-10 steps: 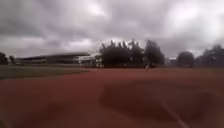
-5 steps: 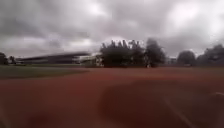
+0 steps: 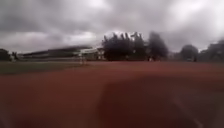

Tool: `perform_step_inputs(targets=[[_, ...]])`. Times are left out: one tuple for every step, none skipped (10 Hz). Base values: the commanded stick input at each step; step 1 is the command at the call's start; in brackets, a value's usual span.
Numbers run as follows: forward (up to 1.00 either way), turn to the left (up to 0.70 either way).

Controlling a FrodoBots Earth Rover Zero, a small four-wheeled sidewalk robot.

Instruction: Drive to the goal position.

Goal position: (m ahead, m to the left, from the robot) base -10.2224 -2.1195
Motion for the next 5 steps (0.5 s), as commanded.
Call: perform_step_inputs(targets=[[0.7,0.0],[0.7,0.0],[0.7,0.0],[0.7,0.0],[0.7,0.0]])
